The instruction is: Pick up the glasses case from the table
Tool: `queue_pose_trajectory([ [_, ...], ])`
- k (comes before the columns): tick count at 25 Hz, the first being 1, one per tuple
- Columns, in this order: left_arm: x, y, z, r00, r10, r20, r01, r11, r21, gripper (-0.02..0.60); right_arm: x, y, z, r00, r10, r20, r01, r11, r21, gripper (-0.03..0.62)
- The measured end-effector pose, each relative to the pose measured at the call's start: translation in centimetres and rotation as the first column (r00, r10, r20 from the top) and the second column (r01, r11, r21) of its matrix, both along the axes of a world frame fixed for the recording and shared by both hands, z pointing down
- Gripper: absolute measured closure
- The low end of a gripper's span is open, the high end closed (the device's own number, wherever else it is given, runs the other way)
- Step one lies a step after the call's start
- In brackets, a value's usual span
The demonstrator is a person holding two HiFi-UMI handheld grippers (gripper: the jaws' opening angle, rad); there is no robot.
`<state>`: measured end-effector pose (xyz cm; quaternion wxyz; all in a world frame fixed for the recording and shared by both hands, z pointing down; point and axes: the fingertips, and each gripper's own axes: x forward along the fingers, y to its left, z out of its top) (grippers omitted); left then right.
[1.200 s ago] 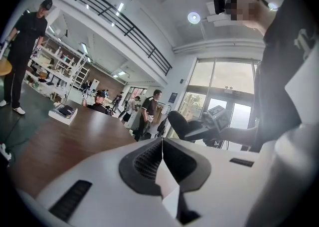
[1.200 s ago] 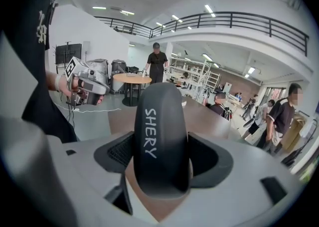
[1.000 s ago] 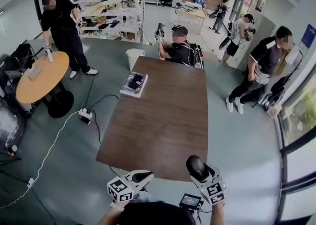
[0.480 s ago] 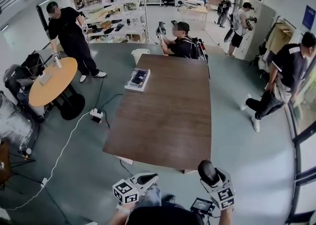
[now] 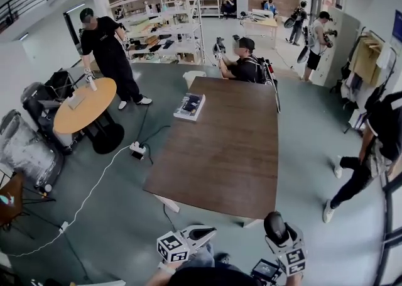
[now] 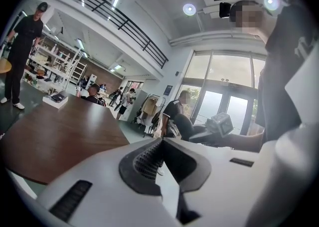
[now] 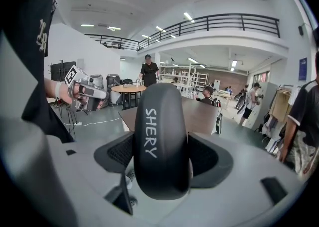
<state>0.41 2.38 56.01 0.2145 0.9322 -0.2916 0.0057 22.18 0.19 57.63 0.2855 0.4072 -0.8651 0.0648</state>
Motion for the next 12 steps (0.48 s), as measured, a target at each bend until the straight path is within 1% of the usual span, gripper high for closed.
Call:
queue_pose_trajectory([
  [5,0.7,1.0,0.4,1.000,0.005,0.021,-0.005,1.000,-0.001,0.575,0.9,0.7,0.9,1.000,0.000,0.009,0.000,1.000,0.004,0.271],
  [10,0.1,1.6,0.4,0.999,0.002,0.043,-0.001,1.000,-0.009,0.575,-0.2,0.9,1.3,1.000,-0.006,0.022,0.006,1.000,-0.014,0.270],
  [12,0.0,2.0,0.3,0.999,0.006,0.054,-0.006,1.000,-0.015,0.575,-0.7,1.0,1.0,0.999,-0.010,0.033,0.010,1.000,-0.004,0.270],
])
